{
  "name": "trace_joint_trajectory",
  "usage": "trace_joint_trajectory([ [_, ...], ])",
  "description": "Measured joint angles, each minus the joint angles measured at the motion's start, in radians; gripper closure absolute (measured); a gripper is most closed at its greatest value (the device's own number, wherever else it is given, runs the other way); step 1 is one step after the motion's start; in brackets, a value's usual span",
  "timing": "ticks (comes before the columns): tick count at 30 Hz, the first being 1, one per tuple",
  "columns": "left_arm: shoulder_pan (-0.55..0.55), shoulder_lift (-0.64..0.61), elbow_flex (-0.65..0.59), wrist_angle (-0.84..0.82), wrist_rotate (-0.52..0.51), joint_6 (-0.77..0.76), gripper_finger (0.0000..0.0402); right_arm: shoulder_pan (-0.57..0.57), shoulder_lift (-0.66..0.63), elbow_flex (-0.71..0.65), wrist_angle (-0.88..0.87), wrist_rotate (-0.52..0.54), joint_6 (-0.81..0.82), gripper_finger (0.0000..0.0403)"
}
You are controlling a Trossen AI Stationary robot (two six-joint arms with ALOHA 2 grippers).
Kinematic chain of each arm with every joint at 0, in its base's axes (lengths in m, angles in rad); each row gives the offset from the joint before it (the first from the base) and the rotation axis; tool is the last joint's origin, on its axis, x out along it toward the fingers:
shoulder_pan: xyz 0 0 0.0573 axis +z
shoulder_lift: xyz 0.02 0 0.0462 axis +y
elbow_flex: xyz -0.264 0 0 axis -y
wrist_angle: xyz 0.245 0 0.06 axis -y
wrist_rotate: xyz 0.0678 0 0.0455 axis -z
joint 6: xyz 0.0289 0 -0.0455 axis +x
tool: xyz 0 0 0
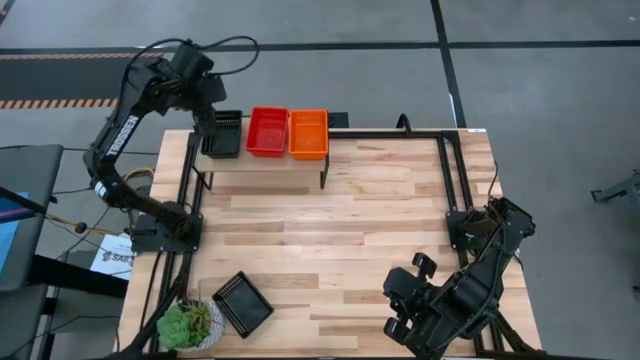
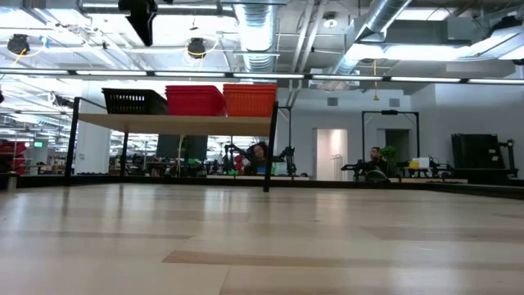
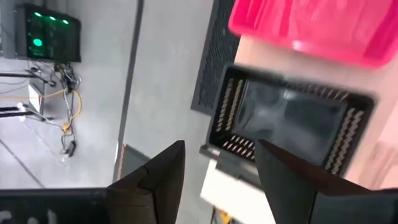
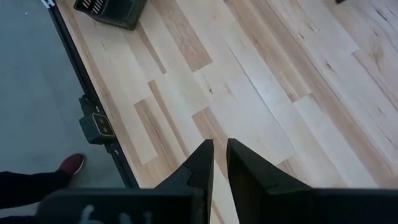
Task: Stack baskets on shelf by color
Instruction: Stack the black bin on top of the other black bins on the shelf
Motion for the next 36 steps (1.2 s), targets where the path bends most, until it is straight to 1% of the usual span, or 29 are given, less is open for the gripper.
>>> trace_joint_trajectory([
  [2,-0.039,-0.023,0.000,0.002,0.000,-0.073,0.0219,0.000,0.000,0.000,0.000,0.000,-0.005,0.0333],
  [6,-0.133,-0.074,0.000,0.002,0.017,-0.271,0.0220,-0.007,0.000,0.000,0.000,0.000,-0.033,0.0333],
  [9,-0.208,-0.106,0.000,0.016,0.125,-0.432,0.0220,-0.017,0.000,0.000,0.000,0.001,-0.056,0.0333],
  [13,-0.305,-0.139,0.000,0.054,0.339,-0.705,0.0220,-0.033,0.000,0.000,0.000,0.015,-0.081,0.0333],
  [15,-0.363,-0.146,0.000,0.062,0.427,-0.776,0.0220,-0.040,0.000,0.000,0.000,0.035,-0.083,0.0333],
  [17,-0.438,-0.148,0.000,0.059,0.477,-0.844,0.0220,-0.048,0.000,0.000,0.000,0.049,-0.094,0.0333],
  [19,-0.523,-0.146,0.000,0.053,0.490,-0.915,0.0220,-0.057,0.000,0.000,0.000,0.049,-0.112,0.0333],
  [23,-0.717,-0.132,0.000,0.030,0.481,-1.023,0.0220,-0.081,0.000,0.000,0.000,0.049,-0.132,0.0333],
  [25,-0.824,-0.120,0.000,0.019,0.445,-1.082,0.0220,-0.089,0.000,0.000,0.000,0.049,-0.134,0.0333],
  [31,-1.148,-0.098,-0.038,0.037,0.235,-1.385,0.0220,-0.112,-0.004,0.001,0.000,0.049,-0.143,0.0333],
  [33,-1.240,-0.099,-0.084,0.060,0.186,-1.481,0.0220,-0.118,-0.004,0.001,0.000,0.049,-0.152,0.0333],
  [36,-1.347,-0.100,-0.177,0.148,0.113,-1.604,0.0220,-0.135,-0.004,0.001,0.000,0.048,-0.174,0.0333],
])
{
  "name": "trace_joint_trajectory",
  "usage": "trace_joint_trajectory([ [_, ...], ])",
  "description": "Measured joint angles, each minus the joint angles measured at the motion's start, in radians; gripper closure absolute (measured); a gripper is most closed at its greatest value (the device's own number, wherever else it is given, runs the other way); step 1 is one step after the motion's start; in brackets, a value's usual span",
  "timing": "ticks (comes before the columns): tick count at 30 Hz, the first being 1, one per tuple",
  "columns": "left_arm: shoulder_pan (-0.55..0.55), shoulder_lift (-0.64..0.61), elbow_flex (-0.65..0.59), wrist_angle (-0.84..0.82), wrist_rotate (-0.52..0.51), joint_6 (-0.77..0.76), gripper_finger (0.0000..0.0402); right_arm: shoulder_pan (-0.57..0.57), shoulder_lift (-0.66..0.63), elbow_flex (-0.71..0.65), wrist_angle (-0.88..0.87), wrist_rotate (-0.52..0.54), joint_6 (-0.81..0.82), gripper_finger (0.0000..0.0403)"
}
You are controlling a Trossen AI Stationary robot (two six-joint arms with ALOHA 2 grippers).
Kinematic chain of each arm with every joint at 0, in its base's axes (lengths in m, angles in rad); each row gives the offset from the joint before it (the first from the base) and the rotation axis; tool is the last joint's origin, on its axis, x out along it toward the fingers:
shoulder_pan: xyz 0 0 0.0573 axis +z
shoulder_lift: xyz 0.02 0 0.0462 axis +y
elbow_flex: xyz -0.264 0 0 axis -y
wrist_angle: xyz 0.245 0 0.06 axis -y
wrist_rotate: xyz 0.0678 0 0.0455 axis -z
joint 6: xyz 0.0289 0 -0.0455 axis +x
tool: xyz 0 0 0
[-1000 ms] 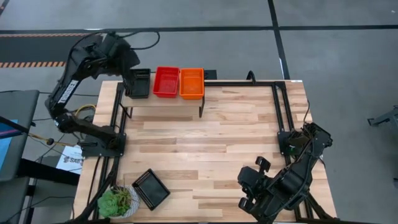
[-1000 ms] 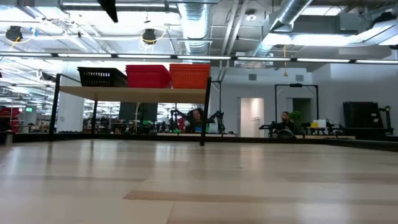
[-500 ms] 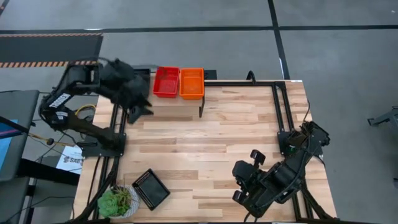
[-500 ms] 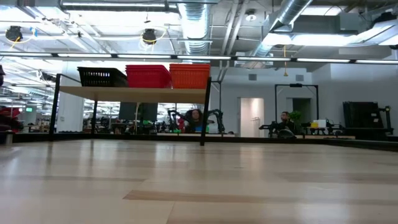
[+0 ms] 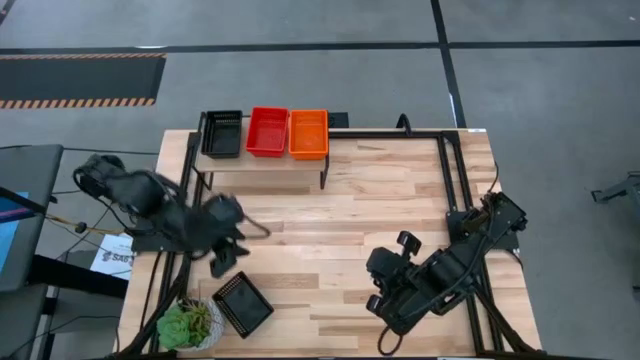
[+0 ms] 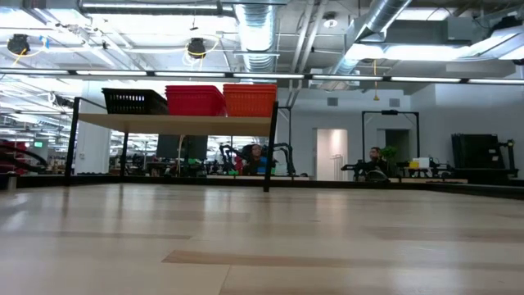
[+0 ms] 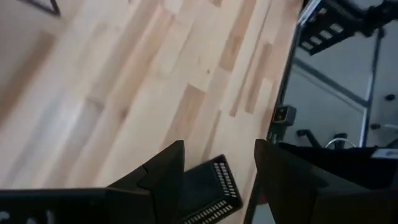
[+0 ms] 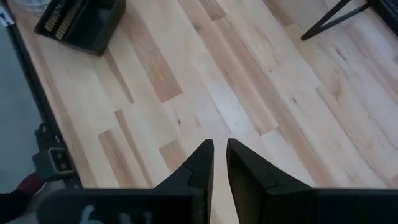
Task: Stack baskets on shelf by color
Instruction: Stack the black bin on top of the other black bins on the shelf
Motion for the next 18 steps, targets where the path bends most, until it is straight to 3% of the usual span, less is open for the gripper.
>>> trace_joint_trajectory([
  [6,-0.151,0.001,-0.189,0.185,-0.017,-0.169,0.0220,-0.053,0.000,0.000,0.001,-0.043,-0.037,0.0333],
  [14,-0.280,0.002,-0.400,0.455,-0.007,-0.218,0.0220,-0.126,-0.005,0.009,0.041,-0.186,-0.144,0.0333],
  [18,-0.309,0.023,-0.463,0.530,0.008,-0.250,0.0220,-0.150,-0.028,0.064,0.016,-0.221,-0.272,0.0333],
])
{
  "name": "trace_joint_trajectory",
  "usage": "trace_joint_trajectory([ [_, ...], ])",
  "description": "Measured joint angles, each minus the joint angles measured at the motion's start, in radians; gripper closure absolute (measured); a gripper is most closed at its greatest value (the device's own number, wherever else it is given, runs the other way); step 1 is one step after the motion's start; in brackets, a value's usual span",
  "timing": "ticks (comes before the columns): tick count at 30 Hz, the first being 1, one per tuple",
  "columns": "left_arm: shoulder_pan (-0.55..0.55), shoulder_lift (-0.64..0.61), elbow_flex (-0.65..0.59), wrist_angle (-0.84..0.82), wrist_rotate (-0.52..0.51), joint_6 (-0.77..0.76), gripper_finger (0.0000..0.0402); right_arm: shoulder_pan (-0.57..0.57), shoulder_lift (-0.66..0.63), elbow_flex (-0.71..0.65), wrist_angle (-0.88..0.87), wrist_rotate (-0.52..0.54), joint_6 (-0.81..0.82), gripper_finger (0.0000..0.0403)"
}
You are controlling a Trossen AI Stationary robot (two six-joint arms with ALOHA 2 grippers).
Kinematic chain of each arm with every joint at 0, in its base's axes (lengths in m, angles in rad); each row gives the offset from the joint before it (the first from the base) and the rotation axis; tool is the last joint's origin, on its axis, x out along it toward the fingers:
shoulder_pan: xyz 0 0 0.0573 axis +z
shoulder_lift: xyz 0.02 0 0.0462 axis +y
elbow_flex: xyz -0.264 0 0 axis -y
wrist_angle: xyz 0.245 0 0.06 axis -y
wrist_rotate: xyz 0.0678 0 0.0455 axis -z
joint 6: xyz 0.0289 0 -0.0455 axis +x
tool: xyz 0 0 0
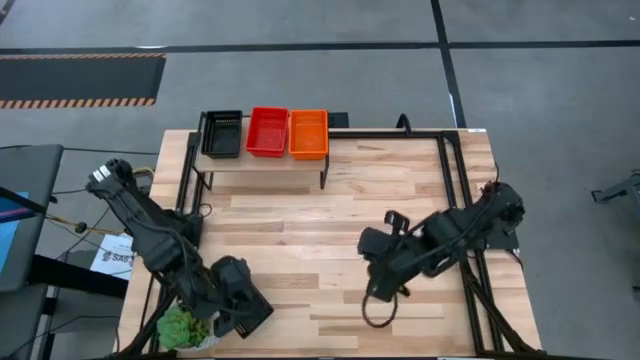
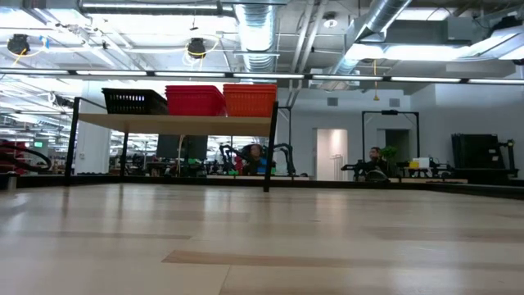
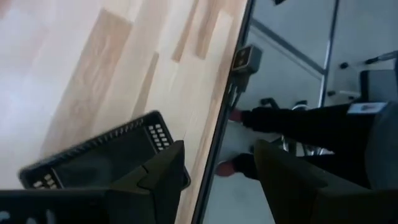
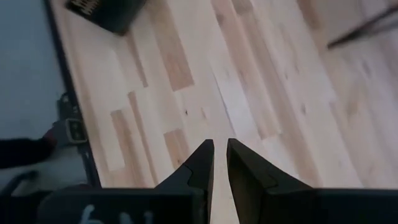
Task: Stack baskets on shelf by color
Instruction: Stack the black bin on top of the other black bins on the shelf
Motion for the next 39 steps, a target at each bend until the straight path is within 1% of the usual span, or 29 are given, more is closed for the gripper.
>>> trace_joint_trajectory([
  [3,-0.007,0.055,-0.003,0.015,0.004,-0.032,0.0220,-0.021,-0.040,0.047,-0.011,-0.013,-0.123,0.0333],
  [6,-0.007,0.142,0.005,0.050,0.041,-0.053,0.0220,-0.046,-0.097,0.071,-0.009,-0.014,-0.214,0.0333],
  [9,0.000,0.226,0.031,0.068,0.063,-0.078,0.0220,-0.071,-0.167,0.073,-0.013,-0.014,-0.267,0.0333],
  [12,0.014,0.304,0.052,0.059,0.072,-0.180,0.0220,-0.083,-0.229,0.073,-0.016,-0.014,-0.301,0.0333],
  [14,0.022,0.353,0.073,0.063,0.097,-0.237,0.0220,-0.083,-0.267,0.073,-0.016,-0.014,-0.331,0.0333],
  [17,0.022,0.421,0.102,0.062,0.152,-0.256,0.0220,-0.080,-0.319,0.073,-0.016,-0.013,-0.380,0.0333],
  [19,0.020,0.457,0.113,0.055,0.168,-0.259,0.0220,-0.080,-0.346,0.073,-0.016,-0.013,-0.400,0.0333],
  [25,0.027,0.502,0.119,0.046,0.158,-0.284,0.0220,-0.080,-0.383,0.073,-0.016,-0.013,-0.415,0.0333],
  [29,0.032,0.500,0.120,-0.012,0.128,-0.264,0.0220,-0.080,-0.385,0.073,-0.016,-0.013,-0.420,0.0333],
  [32,0.038,0.500,0.120,-0.068,0.145,-0.262,0.0220,-0.075,-0.382,0.073,-0.016,-0.013,-0.421,0.0333],
  [39,0.041,0.503,0.120,-0.079,0.145,-0.248,0.0220,-0.033,-0.381,0.032,-0.017,-0.016,-0.438,0.0333],
])
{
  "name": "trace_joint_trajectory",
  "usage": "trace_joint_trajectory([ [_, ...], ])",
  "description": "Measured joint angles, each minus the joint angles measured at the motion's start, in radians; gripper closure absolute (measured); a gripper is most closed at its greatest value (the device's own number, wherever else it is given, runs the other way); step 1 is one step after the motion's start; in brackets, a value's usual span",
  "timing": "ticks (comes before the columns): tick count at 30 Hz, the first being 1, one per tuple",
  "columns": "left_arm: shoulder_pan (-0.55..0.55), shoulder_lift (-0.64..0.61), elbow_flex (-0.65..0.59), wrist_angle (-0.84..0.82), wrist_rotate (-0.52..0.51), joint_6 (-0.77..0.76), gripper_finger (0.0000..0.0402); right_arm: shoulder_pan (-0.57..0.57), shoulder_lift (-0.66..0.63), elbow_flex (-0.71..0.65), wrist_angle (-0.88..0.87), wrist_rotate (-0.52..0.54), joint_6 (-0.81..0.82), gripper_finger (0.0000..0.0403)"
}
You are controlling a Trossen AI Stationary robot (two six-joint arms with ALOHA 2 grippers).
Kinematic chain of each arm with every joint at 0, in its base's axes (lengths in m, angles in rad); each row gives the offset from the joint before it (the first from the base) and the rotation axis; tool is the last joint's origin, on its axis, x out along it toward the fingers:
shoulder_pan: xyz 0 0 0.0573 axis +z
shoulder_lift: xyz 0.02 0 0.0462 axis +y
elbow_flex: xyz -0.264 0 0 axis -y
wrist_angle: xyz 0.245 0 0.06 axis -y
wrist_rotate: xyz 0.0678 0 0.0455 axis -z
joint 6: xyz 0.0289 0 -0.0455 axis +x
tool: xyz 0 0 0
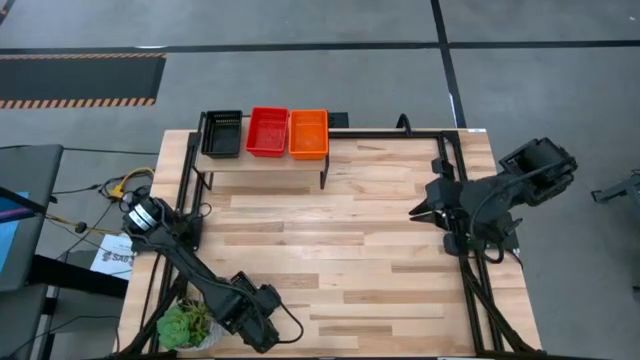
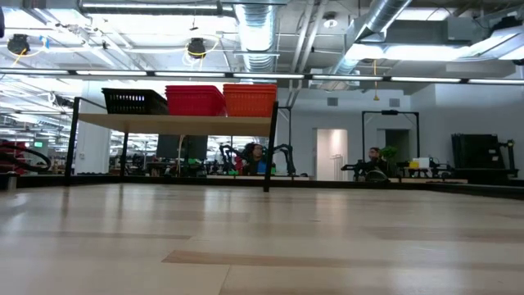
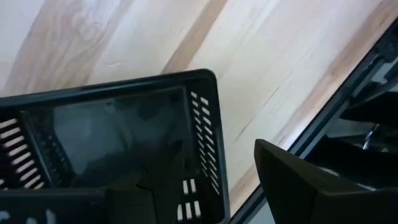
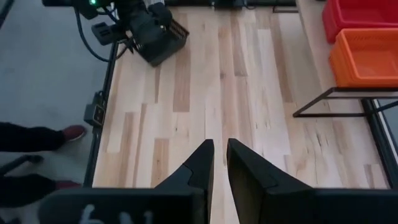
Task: Stack baskets on shelf by color
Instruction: Stack the black bin on top of the other black bins on the shelf
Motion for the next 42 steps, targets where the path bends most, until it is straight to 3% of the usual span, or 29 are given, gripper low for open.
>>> trace_joint_trajectory([
  [7,0.005,0.073,-0.001,0.004,0.122,0.049,0.0220,0.036,-0.007,-0.035,0.000,0.000,0.000,0.0333],
  [13,0.009,0.078,-0.001,0.000,0.082,0.044,0.0227,0.046,-0.007,-0.035,0.000,0.000,0.008,0.0333],
  [25,0.025,0.110,-0.001,0.027,0.117,0.099,0.0386,0.046,-0.007,-0.035,0.000,0.001,0.019,0.0333],
  [29,0.038,0.103,0.001,0.039,0.125,0.105,0.0398,0.046,-0.007,-0.035,0.000,0.001,0.017,0.0333],
  [36,0.092,0.102,0.167,0.015,0.146,0.239,0.0401,0.046,-0.012,-0.036,0.000,0.001,-0.011,0.0333],
  [42,0.160,0.102,0.425,-0.173,0.066,0.424,0.0401,0.046,-0.029,-0.036,0.000,0.001,-0.054,0.0333],
])
